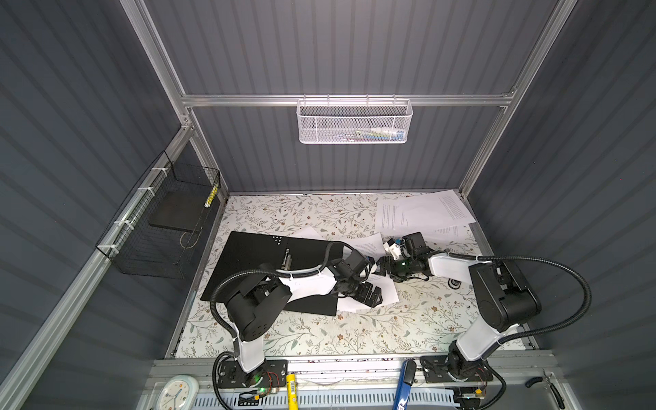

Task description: Put the files into the folder

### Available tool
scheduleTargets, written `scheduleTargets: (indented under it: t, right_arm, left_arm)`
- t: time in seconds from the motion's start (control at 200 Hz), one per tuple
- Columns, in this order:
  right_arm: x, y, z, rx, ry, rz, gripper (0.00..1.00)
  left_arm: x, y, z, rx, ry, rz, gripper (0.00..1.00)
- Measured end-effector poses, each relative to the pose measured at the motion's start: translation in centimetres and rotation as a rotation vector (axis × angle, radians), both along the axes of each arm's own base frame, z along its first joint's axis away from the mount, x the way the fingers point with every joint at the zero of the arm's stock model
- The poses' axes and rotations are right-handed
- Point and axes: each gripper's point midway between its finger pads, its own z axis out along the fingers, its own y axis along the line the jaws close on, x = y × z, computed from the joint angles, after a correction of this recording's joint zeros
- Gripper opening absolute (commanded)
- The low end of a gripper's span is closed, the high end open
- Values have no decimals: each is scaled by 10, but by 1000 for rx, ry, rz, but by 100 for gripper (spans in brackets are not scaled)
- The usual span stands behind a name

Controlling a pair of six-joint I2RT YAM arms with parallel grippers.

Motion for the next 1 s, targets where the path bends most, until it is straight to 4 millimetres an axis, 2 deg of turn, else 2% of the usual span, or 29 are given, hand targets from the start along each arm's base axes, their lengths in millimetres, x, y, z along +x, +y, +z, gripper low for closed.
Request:
scheduleTargets:
  t: [0.11, 0.235, 0.425, 0.5, 0.595, 0.65, 0.715, 0.825, 0.895, 1.0]
  right_arm:
    - [0, 0, -1, 1, 3, -1, 56]
    - [0, 0, 0, 3, 2, -1, 42]
    - [0, 0, -1, 2, 5, -6, 7]
    - [1, -1, 2, -3, -3, -11, 0]
    - [0, -3, 10, -2, -21, -29, 0]
    - [1, -6, 19, -2, -48, -43, 0]
    - [0, -9, 29, 0, -77, -58, 0]
    - [-1, -17, 46, -2, -125, -105, 0]
    - [-2, -21, 58, 0, -155, -135, 0]
    - [-4, -22, 77, -6, -207, -165, 0]
  left_arm:
    - [0, 0, 0, -1, -1, 0, 100]
    - [0, 0, 0, -4, -3, 0, 100]
    - [1, 2, 1, -8, 1, 3, 100]
    - [2, 5, 3, -10, 14, 10, 100]
    - [2, 7, 13, -31, 29, 9, 100]
    - [4, 6, 28, -63, 23, 10, 100]
    - [7, 2, 54, -116, -5, 16, 100]
    - [18, 2, 116, -207, -122, 55, 100]
    - [23, 15, 149, -232, -208, 111, 100]
    - [25, 44, 181, -229, -297, 204, 100]
